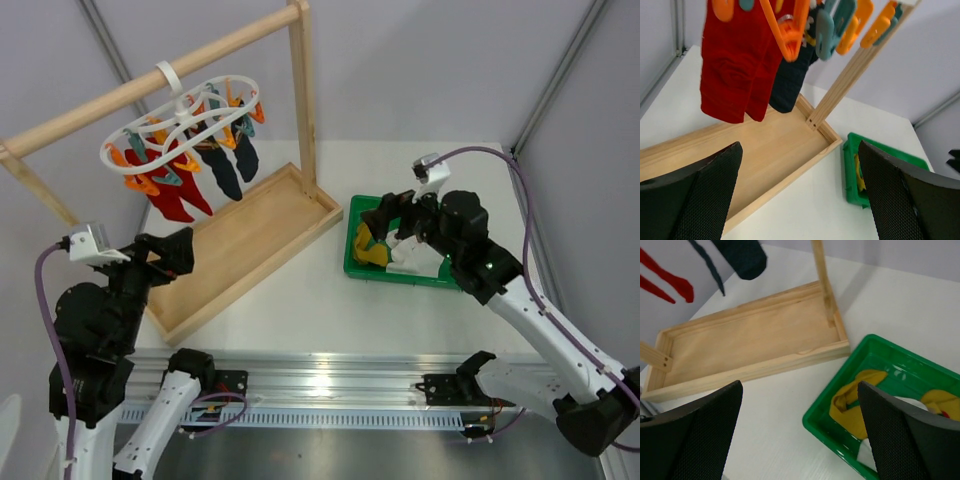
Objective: Clip the socks to the hanger
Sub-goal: Open the clamp at the hanger.
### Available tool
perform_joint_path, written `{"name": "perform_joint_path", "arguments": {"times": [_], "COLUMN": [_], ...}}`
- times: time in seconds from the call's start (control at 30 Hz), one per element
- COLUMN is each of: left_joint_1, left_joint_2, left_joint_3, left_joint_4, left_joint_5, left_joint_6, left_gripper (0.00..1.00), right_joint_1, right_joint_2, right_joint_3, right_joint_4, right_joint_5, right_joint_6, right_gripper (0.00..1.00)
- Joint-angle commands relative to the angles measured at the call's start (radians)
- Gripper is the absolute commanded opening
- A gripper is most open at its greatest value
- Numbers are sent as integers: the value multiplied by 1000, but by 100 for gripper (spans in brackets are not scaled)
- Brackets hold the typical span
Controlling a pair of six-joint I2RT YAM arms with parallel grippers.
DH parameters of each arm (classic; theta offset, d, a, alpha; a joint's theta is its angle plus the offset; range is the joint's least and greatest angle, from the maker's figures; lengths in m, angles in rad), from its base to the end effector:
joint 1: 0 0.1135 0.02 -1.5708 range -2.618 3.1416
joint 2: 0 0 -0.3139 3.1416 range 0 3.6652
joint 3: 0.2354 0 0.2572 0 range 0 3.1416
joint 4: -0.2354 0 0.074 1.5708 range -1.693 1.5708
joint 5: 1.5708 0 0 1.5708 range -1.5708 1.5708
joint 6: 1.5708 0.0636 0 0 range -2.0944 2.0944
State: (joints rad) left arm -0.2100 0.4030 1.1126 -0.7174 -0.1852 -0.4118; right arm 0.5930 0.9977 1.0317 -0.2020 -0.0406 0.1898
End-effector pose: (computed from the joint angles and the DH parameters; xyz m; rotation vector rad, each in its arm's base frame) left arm 0.0204 0.0076 0.4440 -0.3044 1.5593 -0.3403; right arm 0.1920 0.1325 0.4227 -0.3858 1.7355 0.6062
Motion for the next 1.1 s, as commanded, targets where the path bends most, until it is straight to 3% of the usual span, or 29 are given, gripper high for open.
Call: {"name": "perform_joint_path", "arguments": {"times": [0.0,0.27,0.5,0.8,1.07], "left_joint_1": [11,11,11,11,11], "left_joint_2": [40,160,319,418,453], "left_joint_3": [114,288,450,520,543], "left_joint_4": [-4,45,-31,-122,-132], "left_joint_5": [-115,-234,-270,-318,-352], "left_joint_6": [-50,-4,18,2,24], "left_gripper": [100,100,99,98,90], "right_joint_1": [71,145,163,165,166], "right_joint_2": [47,133,159,145,85], "right_joint_3": [99,176,176,119,67], "right_joint_4": [111,173,234,257,251], "right_joint_5": [5,12,-16,-18,-22], "right_joint_6": [-39,-76,-64,-44,-44], "right_gripper": [99,99,99,100,99]}}
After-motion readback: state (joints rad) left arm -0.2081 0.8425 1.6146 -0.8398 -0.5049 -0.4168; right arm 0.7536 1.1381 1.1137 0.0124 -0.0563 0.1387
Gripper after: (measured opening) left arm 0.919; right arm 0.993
